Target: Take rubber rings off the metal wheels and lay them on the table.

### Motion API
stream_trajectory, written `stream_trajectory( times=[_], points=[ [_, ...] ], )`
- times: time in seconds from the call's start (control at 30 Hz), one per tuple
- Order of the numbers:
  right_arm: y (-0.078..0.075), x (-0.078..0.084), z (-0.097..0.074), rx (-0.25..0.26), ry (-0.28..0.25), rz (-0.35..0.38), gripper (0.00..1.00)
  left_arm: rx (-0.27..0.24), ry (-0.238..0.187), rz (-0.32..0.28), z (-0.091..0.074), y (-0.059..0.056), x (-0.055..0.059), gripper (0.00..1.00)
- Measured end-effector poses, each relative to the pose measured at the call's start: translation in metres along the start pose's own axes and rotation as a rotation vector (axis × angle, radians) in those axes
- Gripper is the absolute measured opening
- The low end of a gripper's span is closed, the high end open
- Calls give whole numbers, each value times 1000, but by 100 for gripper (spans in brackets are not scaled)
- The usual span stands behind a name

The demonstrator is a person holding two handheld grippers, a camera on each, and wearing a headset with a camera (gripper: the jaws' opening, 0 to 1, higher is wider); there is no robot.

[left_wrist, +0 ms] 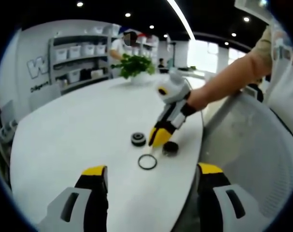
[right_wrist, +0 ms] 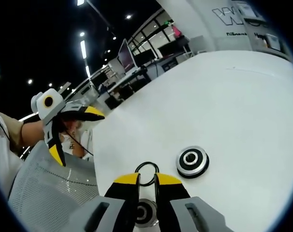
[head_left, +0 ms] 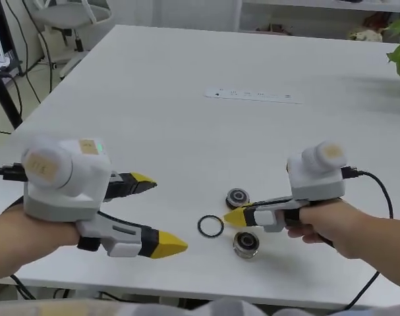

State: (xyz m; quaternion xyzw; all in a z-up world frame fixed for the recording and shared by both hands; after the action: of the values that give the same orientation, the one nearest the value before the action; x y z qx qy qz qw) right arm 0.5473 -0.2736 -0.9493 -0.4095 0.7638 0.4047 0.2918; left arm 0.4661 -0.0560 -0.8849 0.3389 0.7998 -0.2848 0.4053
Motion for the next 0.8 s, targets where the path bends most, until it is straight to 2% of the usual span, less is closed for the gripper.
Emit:
stream_trajectory(
  times=[0.43, 0.8],
  points=[
    [-3, -12, -21, 28, -69, -10, 18, 0, -7, 18, 5, 8, -16, 74],
    [-10, -18, -36, 61, -85, -46, 24, 2, -7, 32, 17, 19, -31, 73]
  ],
)
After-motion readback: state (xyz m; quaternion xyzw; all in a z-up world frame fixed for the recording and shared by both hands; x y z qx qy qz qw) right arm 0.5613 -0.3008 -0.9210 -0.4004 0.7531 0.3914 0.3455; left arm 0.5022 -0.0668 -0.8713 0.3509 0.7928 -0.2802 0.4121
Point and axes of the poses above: the centre of the closed fingertips' face, and the gripper's own axes: z roughly forward along the fingers, y roughly to its left, x roughly out of its underside, the point moved 9 cm from there along -z, roughly backward along the fingers, and after that the axes turned 9 degrees about -z, right-handed, at the moved point
